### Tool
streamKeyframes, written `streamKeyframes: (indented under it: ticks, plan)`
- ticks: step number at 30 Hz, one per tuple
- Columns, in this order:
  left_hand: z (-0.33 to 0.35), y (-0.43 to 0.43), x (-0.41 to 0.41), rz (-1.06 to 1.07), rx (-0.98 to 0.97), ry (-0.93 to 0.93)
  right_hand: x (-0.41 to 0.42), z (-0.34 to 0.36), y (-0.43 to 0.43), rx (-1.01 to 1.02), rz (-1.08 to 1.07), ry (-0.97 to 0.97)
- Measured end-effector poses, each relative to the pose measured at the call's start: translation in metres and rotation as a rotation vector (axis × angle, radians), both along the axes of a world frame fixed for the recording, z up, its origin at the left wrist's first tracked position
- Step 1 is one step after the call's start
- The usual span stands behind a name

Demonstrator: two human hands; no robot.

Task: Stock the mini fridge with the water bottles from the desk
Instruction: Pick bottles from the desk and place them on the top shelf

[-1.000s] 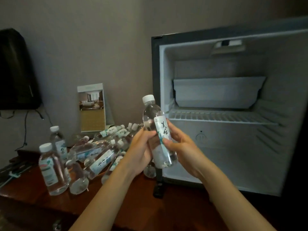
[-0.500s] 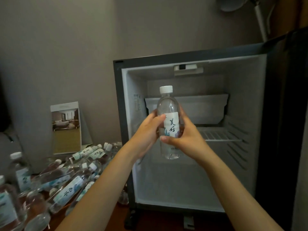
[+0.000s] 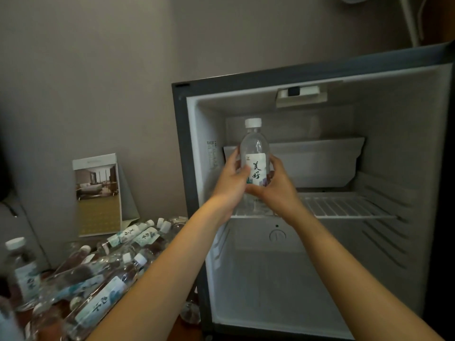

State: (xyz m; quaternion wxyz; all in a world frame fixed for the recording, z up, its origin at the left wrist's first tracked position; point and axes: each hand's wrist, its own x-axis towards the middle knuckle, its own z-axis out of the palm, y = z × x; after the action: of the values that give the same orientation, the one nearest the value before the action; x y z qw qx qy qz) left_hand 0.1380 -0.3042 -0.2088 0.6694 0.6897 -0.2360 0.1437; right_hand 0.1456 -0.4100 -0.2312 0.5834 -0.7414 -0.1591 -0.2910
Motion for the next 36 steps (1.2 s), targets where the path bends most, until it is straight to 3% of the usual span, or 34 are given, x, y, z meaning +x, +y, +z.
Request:
streamKeyframes:
  ticks: [14,27,36]
  plan:
    - [-0.024,-0.004,0.018,0.026,-0.117,0.046,0.019,0.008,-0.007,-0.237,0.165,0.148]
    - [-0.032,-0.012,0.013,0.174,-0.163,0.023,0.042,0.004,0.010,-0.259,-0.049,0.230]
    - [-0.031,-0.008,0.017,0.188,-0.163,0.057,0.047,0.008,0.015,-0.301,-0.017,0.268]
